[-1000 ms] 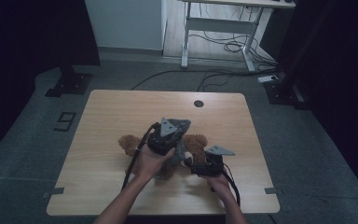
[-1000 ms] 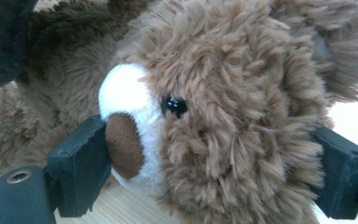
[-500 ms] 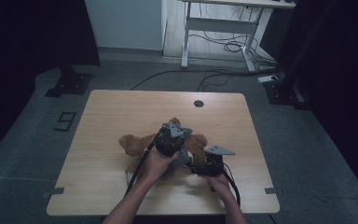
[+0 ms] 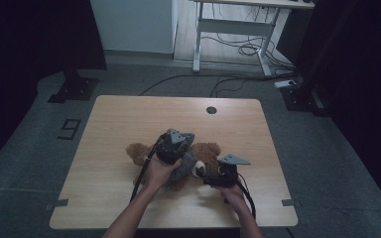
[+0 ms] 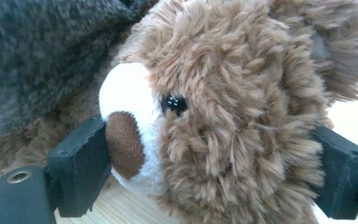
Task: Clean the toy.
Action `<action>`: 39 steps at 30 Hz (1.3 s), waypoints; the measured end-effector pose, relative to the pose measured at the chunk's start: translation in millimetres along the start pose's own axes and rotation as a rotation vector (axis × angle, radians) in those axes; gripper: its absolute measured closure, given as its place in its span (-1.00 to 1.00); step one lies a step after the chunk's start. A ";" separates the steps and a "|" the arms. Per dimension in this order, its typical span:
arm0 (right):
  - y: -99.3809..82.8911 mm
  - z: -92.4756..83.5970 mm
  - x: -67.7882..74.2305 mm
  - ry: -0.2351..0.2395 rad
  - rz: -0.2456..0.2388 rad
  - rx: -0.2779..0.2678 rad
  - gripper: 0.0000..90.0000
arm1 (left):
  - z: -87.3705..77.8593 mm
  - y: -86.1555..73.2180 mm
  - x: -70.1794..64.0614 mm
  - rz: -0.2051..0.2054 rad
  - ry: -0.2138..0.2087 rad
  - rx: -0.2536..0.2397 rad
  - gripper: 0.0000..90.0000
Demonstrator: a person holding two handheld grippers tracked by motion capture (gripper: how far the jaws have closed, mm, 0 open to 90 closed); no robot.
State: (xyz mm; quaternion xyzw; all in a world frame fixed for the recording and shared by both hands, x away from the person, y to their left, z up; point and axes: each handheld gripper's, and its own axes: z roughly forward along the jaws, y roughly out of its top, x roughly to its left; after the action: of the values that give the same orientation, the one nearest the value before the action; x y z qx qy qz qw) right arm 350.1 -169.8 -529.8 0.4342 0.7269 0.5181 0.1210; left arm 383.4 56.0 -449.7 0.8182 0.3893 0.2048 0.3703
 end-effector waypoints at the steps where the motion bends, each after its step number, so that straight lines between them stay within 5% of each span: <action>1: 0.0 0.0 0.1 0.000 0.001 0.000 -0.71 | -1.5 -1.0 1.5 0.002 0.003 0.000 0.77; 17: -0.1 0.1 -0.1 0.003 0.000 0.000 -0.71 | -24.1 -14.9 26.3 -0.037 0.034 -0.014 0.77; 31: -0.1 -0.1 -1.3 0.007 0.007 0.000 -0.71 | -30.6 -0.1 0.7 0.004 -0.008 -0.065 0.77; 39: -0.2 -0.2 -1.3 0.006 0.008 0.001 -0.71 | -17.9 11.3 -11.5 0.026 -0.017 -0.045 0.76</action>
State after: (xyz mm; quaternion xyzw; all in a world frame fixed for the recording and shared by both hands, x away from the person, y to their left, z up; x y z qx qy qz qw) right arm 350.6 -170.9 -530.2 0.4356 0.7258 0.5195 0.1163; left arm 370.7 50.1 -430.1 0.8163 0.3707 0.2114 0.3893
